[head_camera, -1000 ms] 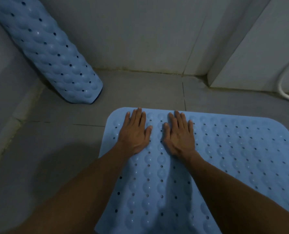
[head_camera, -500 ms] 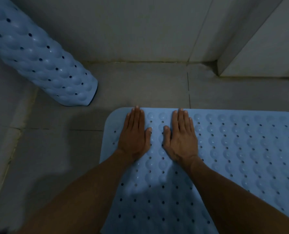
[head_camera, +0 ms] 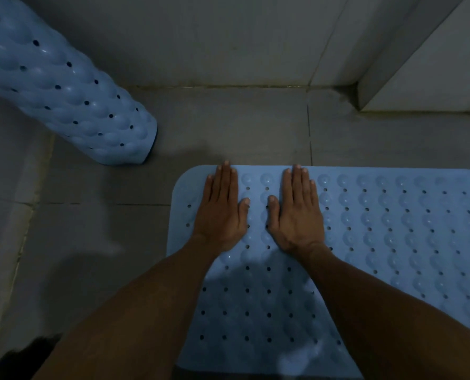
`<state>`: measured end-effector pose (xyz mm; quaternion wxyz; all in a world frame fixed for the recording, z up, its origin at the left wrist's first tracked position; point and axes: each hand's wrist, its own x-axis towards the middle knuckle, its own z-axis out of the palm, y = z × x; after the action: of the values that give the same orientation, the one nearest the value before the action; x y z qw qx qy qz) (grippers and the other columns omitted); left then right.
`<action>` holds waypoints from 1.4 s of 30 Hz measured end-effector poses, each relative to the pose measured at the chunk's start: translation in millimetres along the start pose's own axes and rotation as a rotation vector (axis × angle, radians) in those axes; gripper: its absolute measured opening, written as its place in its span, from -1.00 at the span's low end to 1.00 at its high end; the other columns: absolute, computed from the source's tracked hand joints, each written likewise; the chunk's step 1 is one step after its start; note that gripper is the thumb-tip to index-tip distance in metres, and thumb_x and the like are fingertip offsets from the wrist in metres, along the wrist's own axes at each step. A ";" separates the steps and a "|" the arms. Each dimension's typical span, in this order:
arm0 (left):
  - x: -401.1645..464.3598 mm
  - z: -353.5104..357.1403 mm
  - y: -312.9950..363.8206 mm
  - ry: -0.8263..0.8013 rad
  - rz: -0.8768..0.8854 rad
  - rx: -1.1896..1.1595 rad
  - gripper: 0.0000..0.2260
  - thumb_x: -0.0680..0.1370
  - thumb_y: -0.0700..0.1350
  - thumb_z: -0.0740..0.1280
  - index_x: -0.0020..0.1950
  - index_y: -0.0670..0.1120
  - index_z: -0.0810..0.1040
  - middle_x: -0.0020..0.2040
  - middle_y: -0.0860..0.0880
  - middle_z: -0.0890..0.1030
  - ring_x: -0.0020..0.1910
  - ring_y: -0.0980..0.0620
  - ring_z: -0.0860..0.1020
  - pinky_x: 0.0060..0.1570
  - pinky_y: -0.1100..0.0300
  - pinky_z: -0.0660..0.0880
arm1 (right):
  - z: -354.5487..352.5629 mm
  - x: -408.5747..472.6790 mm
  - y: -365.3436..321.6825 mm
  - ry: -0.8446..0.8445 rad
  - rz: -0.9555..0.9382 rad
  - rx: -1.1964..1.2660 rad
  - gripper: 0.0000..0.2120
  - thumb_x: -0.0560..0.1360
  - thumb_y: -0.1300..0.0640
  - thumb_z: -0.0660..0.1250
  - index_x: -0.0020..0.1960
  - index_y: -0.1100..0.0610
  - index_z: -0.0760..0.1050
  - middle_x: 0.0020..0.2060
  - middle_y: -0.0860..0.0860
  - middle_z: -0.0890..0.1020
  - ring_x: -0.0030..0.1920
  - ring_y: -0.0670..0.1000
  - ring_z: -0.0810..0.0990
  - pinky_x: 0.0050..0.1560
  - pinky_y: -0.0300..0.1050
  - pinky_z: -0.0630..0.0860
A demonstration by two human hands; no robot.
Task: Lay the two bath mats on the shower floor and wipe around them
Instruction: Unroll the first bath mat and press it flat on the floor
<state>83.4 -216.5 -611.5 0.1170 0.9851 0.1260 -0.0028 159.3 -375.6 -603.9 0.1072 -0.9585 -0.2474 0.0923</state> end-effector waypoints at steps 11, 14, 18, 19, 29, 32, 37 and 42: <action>-0.8 3.4 -1.4 0.018 0.019 0.060 -0.41 0.63 0.05 -0.05 0.55 -0.30 0.02 0.57 -0.26 0.00 0.56 -0.17 -0.02 0.53 -0.09 -0.04 | 4.4 -2.4 3.5 0.040 -0.019 0.012 -0.34 0.64 -0.17 -0.17 0.60 0.18 -0.18 0.59 0.12 -0.12 0.58 0.03 -0.22 0.56 -0.02 -0.21; -1.3 1.7 0.3 -0.007 -0.001 0.083 -0.40 0.63 0.07 -0.13 0.56 -0.28 -0.02 0.57 -0.25 -0.03 0.57 -0.14 -0.04 0.53 -0.07 -0.07 | 4.7 -2.2 4.7 0.045 -0.031 0.024 -0.34 0.64 -0.17 -0.17 0.60 0.19 -0.17 0.59 0.13 -0.11 0.58 0.04 -0.20 0.56 -0.02 -0.23; -1.7 -3.4 4.0 -0.068 -0.022 0.071 -0.39 0.63 0.08 -0.15 0.57 -0.27 -0.08 0.58 -0.23 -0.09 0.57 -0.12 -0.10 0.53 -0.03 -0.17 | -3.4 -1.4 7.8 -0.018 -0.041 0.072 -0.34 0.65 -0.15 -0.14 0.60 0.20 -0.17 0.59 0.13 -0.13 0.58 0.05 -0.21 0.55 -0.04 -0.28; -0.5 -5.0 4.1 -0.096 -0.035 0.073 -0.40 0.64 0.08 -0.15 0.57 -0.26 -0.12 0.58 -0.21 -0.13 0.57 -0.11 -0.14 0.53 -0.02 -0.20 | -7.7 0.4 9.7 -0.057 -0.060 0.090 -0.35 0.66 -0.14 -0.12 0.60 0.21 -0.18 0.59 0.14 -0.14 0.58 0.06 -0.21 0.54 -0.04 -0.29; -11.1 -17.9 85.9 -0.170 -0.168 0.023 -0.39 0.66 0.13 -0.12 0.57 -0.22 -0.16 0.58 -0.16 -0.20 0.57 -0.07 -0.17 0.52 0.02 -0.23 | -76.8 -29.8 116.9 -0.165 -0.146 0.080 -0.39 0.68 -0.05 -0.07 0.59 0.24 -0.17 0.59 0.15 -0.14 0.58 0.10 -0.21 0.55 -0.01 -0.23; -5.2 -4.5 146.8 -0.157 -0.121 -0.017 -0.39 0.66 0.11 -0.10 0.57 -0.23 -0.14 0.58 -0.18 -0.17 0.57 -0.08 -0.15 0.52 0.03 -0.23 | -107.4 -36.9 173.7 -0.126 -0.108 0.039 -0.40 0.68 -0.05 -0.09 0.60 0.23 -0.14 0.59 0.15 -0.14 0.58 0.11 -0.21 0.54 0.01 -0.22; 25.4 15.0 247.8 -0.121 -0.032 -0.070 -0.40 0.66 0.13 -0.11 0.58 -0.21 -0.15 0.58 -0.16 -0.18 0.57 -0.05 -0.17 0.52 0.06 -0.25 | -135.4 -40.7 256.5 -0.081 -0.034 -0.011 -0.42 0.69 -0.04 -0.10 0.60 0.22 -0.14 0.59 0.14 -0.13 0.58 0.09 -0.21 0.54 0.00 -0.24; 55.9 42.2 305.6 -0.093 -0.045 -0.062 -0.40 0.66 0.12 -0.14 0.57 -0.21 -0.16 0.58 -0.16 -0.18 0.57 -0.05 -0.18 0.51 0.05 -0.29 | -118.4 -28.8 299.9 -0.058 -0.027 -0.033 -0.43 0.69 -0.04 -0.12 0.60 0.20 -0.11 0.60 0.13 -0.12 0.58 0.08 -0.20 0.55 0.00 -0.27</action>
<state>214.6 -500.0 -584.2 0.1531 0.9767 0.1427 -0.0472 298.0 -665.0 -561.9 0.0852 -0.9536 -0.2649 0.1145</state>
